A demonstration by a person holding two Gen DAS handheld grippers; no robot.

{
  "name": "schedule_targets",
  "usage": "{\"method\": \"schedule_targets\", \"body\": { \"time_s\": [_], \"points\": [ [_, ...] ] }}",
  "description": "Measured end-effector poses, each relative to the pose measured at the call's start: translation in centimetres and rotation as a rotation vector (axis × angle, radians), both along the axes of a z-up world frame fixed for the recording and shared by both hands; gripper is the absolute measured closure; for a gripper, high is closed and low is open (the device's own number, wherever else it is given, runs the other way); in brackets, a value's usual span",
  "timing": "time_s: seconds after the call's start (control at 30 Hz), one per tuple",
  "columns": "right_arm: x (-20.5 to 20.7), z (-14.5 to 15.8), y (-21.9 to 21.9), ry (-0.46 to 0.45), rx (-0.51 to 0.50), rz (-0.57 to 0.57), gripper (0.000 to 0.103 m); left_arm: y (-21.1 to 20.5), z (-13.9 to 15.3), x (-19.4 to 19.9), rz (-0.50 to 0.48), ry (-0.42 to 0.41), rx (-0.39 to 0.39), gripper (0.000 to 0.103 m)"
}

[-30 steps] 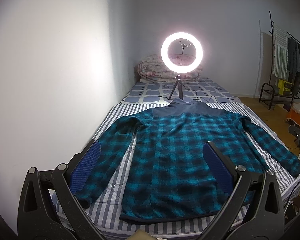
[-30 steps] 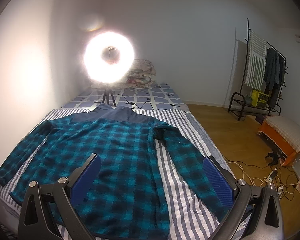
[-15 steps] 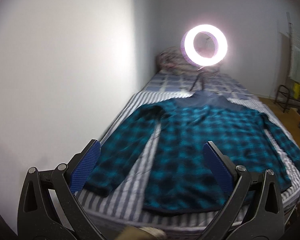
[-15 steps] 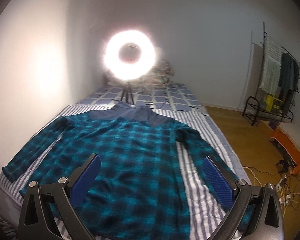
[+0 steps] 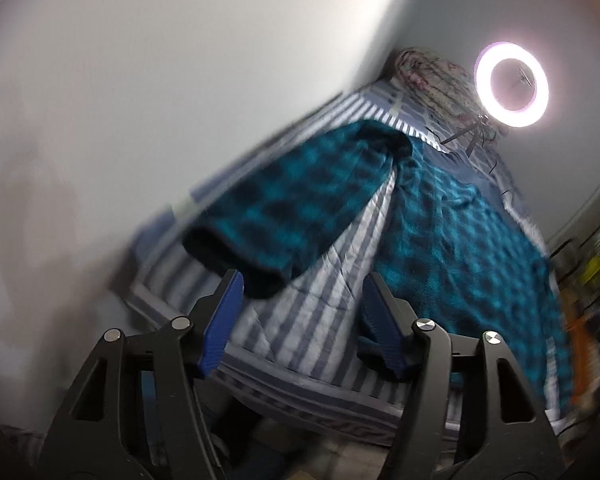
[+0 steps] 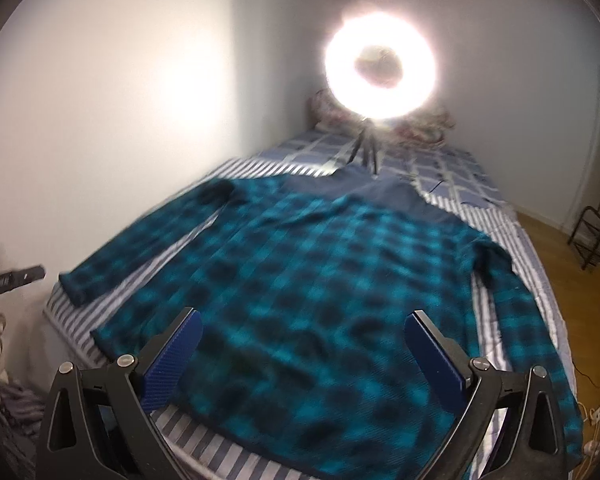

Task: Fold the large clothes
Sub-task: 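Grasp the jacket's side edge and sleeve with the left tool and lift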

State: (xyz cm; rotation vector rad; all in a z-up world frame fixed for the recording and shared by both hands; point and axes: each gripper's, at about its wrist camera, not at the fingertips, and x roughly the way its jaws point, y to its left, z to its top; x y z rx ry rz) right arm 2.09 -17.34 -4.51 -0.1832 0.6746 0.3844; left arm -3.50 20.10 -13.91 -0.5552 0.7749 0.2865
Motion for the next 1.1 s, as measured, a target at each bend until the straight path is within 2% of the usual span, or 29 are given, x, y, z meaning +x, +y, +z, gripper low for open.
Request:
{"method": "schedule_targets", "body": {
  "time_s": [0.07, 0.17, 0.3, 0.67, 0.73, 0.93, 0.97, 1.07, 1.1],
  "points": [
    [-0.4, -0.5, 0.5, 0.013, -0.011, 0.025, 0.002, 0.8, -1.0, 0.5, 0.01, 0.024, -0.065, 0.039],
    [-1.0, -0.5, 0.6, 0.001, -0.023, 0.045, 0.002, 1.5, -1.9, 1.4, 0.031, 0.046, -0.115, 0.039],
    [-1.5, -0.2, 0.3, -0.022, -0.039, 0.049, 0.002, 3.3, -3.6, 3.0, 0.072, 0.063, -0.245, 0.039],
    [-2.3, -0.3, 0.2, -0.018, -0.046, 0.057, 0.002, 6.6, -8.3, 3.9, 0.205, 0.122, -0.401, 0.039],
    [-2.5, -0.2, 0.4, -0.025, -0.051, 0.064, 0.001, 6.9, -8.6, 4.1, 0.219, 0.114, -0.417, 0.039],
    [-3.1, -0.5, 1.5, -0.034, -0.079, 0.097, 0.001, 6.8, -8.8, 6.1, 0.222, 0.119, -0.374, 0.039],
    [-3.2, -0.7, 1.7, -0.034, -0.084, 0.103, 0.001, 6.6, -8.7, 6.4, 0.221, 0.119, -0.351, 0.043],
    [-3.4, -1.1, 2.1, -0.031, -0.102, 0.124, 0.001, 5.5, -8.1, 7.4, 0.184, 0.125, -0.267, 0.095],
    [-3.5, -1.2, 2.2, -0.029, -0.108, 0.129, 0.001, 4.9, -7.6, 7.7, 0.164, 0.111, -0.235, 0.095]
  ]
}}
